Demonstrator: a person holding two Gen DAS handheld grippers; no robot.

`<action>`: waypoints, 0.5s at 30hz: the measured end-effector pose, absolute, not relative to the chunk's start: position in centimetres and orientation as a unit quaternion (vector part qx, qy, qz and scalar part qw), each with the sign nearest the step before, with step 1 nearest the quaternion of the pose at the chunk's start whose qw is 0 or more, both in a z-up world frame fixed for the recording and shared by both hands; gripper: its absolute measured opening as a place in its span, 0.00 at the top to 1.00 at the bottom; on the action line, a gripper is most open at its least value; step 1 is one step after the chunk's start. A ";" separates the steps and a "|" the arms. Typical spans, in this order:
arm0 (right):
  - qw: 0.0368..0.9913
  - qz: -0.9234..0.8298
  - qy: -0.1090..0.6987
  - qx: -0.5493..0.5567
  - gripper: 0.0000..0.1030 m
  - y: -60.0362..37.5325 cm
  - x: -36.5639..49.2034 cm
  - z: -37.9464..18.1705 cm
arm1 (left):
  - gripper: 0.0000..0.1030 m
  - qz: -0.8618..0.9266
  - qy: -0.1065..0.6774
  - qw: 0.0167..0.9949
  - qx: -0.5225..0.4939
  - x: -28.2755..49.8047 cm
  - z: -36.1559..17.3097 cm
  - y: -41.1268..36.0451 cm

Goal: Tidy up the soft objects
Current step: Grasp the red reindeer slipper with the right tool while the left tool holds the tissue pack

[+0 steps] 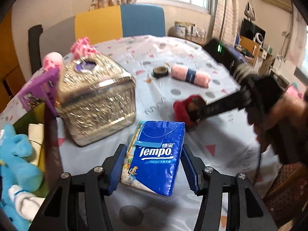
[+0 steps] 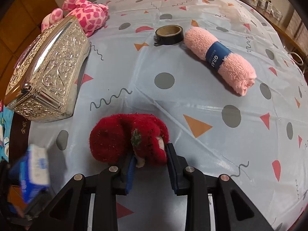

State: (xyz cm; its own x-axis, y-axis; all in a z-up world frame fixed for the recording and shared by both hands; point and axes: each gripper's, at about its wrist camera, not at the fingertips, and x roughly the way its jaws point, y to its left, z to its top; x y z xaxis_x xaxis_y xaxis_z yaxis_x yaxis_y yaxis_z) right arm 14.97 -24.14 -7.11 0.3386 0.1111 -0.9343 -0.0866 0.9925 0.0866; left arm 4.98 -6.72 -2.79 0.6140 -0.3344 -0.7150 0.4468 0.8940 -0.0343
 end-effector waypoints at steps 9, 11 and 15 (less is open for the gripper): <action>0.827 0.070 0.558 -0.010 0.70 -23.8 13.6 -7.1 | 0.44 -0.194 0.370 0.907 0.043 3.8 0.6 -4.2; 0.828 0.072 0.556 -0.015 0.70 -24.0 13.6 -6.8 | 0.44 -0.188 0.368 0.910 0.038 3.4 1.0 -3.6; 0.831 0.073 0.551 -0.031 0.70 -23.7 13.2 -6.6 | 0.44 -0.172 0.360 0.916 0.034 3.0 1.8 -2.3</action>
